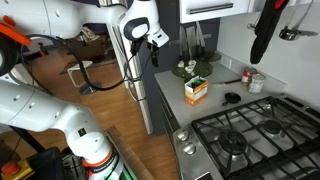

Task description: Put the tea bag in the box

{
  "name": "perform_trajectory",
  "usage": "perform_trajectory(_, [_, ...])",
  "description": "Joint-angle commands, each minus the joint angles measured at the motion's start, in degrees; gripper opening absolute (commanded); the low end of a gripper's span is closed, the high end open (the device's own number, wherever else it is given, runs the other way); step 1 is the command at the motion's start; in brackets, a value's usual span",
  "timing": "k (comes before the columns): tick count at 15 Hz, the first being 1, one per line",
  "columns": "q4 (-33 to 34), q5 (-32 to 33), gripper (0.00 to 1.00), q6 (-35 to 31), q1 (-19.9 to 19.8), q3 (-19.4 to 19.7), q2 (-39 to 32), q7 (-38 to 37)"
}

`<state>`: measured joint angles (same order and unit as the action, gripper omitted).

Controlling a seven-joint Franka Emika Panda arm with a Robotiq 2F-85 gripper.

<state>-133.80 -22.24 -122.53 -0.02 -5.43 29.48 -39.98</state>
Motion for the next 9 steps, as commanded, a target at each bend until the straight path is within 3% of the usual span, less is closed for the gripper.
perform_trajectory(1, [1.3,-2.5,1.00,-4.2,-1.0,-1.3,0.1,-5.7])
perform_trajectory(9, [13.8,2.2,1.00,-16.7,-4.2,-5.1,-3.5,-28.8])
